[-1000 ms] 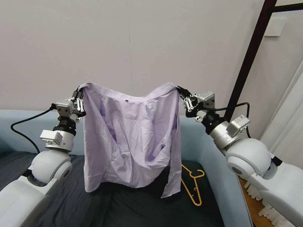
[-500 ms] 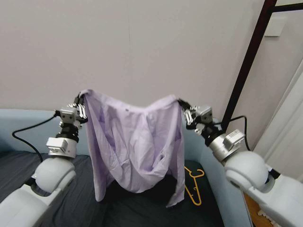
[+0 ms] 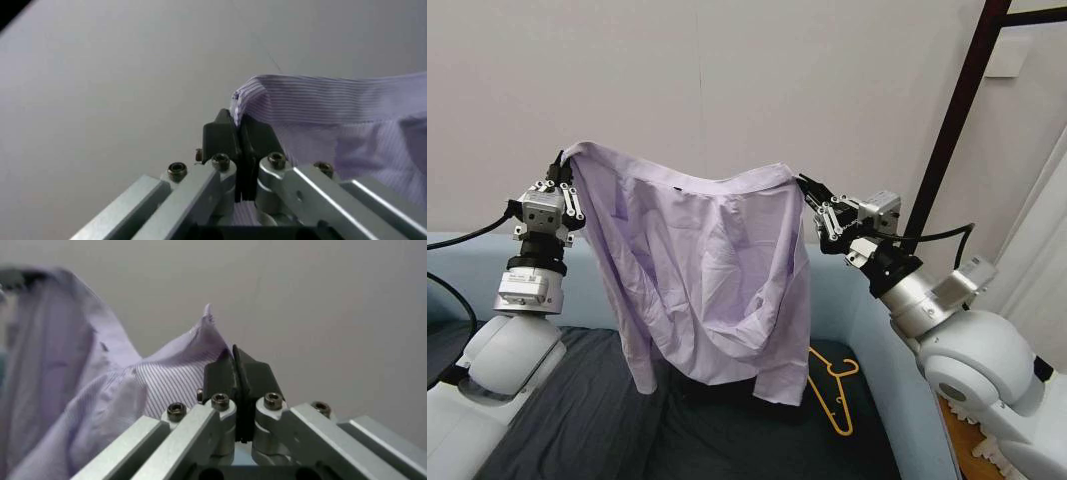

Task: Pick up the clothes from the sofa and hang them on the clothes hanger.

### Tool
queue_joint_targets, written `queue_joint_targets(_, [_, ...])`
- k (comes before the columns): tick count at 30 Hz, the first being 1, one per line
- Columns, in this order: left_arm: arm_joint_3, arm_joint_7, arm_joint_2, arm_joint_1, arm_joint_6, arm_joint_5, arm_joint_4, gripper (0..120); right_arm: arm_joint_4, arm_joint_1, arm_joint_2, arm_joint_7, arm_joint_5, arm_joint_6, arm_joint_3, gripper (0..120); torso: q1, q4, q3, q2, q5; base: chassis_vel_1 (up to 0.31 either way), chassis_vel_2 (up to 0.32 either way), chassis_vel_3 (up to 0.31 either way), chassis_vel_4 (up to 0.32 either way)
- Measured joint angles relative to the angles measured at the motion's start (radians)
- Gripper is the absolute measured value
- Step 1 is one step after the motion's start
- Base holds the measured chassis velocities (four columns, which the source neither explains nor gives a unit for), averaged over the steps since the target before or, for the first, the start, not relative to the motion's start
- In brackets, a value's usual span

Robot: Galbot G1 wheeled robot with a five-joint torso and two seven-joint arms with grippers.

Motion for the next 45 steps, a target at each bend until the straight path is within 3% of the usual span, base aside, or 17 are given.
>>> queue_joint_targets(2, [0.031,-0.002,-0.007,0.012,-0.006,0.004,0.034,0,-0.027,-0.01,0.005,0.022,-0.046,-0.018,-0.035,0,0.0,0.0001,0.0,0.0,0.0002,0.0,0.0,0.0,0.0])
queue_joint_targets(4, [0.114,-0.031,-0.018,0.034,-0.009,0.005,0.112,0,-0.083,-0.024,0.022,0.108,-0.108,-0.097,-0.14,0,0.0,0.0001,0.0,0.0,-0.0001,0.0,0.0,0.0,0.0])
queue_joint_targets(10, [0.241,-0.079,-0.033,0.033,0.001,-0.007,0.21,0,-0.117,-0.018,0.073,0.228,-0.021,-0.216,-0.242,0,0.0,0.0005,0.0,0.0,-0.0001,0.0,0.0,0.0,0.0])
queue_joint_targets(14, [0.231,-0.088,-0.052,0.006,-0.003,-0.008,0.207,0,-0.124,-0.001,0.091,0.195,0.004,-0.169,-0.214,0,0.0,0.0004,0.0,0.0,-0.0002,0.0,0.0,0.0,0.0])
queue_joint_targets(18, [0.176,-0.09,-0.031,-0.042,-0.001,-0.015,0.108,0,-0.079,0.03,0.09,0.114,0.051,-0.106,-0.11,0,0.0,0.0,0.0,0.0,0.0005,0.0,0.0,0.0,0.0])
queue_joint_targets(22, [0.108,-0.089,0.082,-0.141,0.052,-0.096,-0.036,0,-0.006,0.107,0.052,0.0,0.098,-0.055,0.029,0,0.0,0.0002,0.0,0.0,0.0003,0.0,0.0,0.0,0.0])
queue_joint_targets(23, [0.108,-0.089,0.082,-0.141,0.052,-0.096,-0.036,0,-0.006,0.107,0.052,0.0,0.098,-0.055,0.029,0,0.0,0.0002,0.0,0.0,0.0003,0.0,0.0,0.0,0.0])
queue_joint_targets(26, [0.044,-0.089,0.174,-0.21,0.109,-0.165,-0.106,0,0.044,0.185,0.012,-0.015,0.147,-0.047,0.091,0,0.0,0.0001,0.0,0.0,0.0004,0.0,0.0,0.0,0.0])
queue_joint_targets(29, [0.013,-0.089,0.222,-0.233,0.138,-0.194,-0.132,0,0.073,0.223,-0.013,-0.013,0.169,-0.048,0.111,0,0.0,0.0003,0.0,0.0,0.0002,0.0,0.0,0.0,0.0])
queue_joint_targets(31, [-0.036,-0.111,0.325,-0.233,0.183,-0.234,-0.171,0,0.144,0.256,-0.069,0.016,0.192,-0.111,0.153,0,0.0,0.0005,0.0,0.0,0.0005,0.0,0.0,0.0,0.0])
queue_joint_targets(33, [-0.013,-0.136,0.357,-0.196,0.179,-0.243,-0.174,0,0.16,0.226,-0.082,0.072,0.166,-0.143,0.124,0,0.0,0.0003,0.0,0.0,0.0003,0.0,0.0,0.0,0.0])
queue_joint_targets(38, [0.061,-0.16,0.333,-0.125,0.144,-0.288,-0.133,0,0.089,0.156,-0.054,0.134,0.062,-0.141,-0.004,0,0.0,-0.0003,0.0,0.0,0.0,0.0,0.0,0.0,0.0])
queue_joint_targets(41, [0.131,-0.179,0.276,-0.057,0.133,-0.324,-0.073,0,-0.067,0.135,0.019,0.147,-0.052,-0.081,-0.126,0,0.0,0.0005,0.0,0.0,-0.0003,0.0,0.0,0.0,0.0])
queue_joint_targets(43, [0.158,-0.184,0.259,-0.046,0.133,-0.327,-0.053,0,-0.107,0.133,0.041,0.152,-0.072,-0.064,-0.15,0,0.0,0.0007,0.0,0.0,-0.0001,0.0,0.0,0.0,0.0])
queue_joint_targets(45, [0.288,-0.187,0.142,-0.047,0.094,-0.315,0.059,0,-0.307,0.126,0.193,0.18,-0.054,0.035,-0.222,0,0.0,0.0003,0.0,0.0,0.0001,0.0,0.0,0.0,0.0])
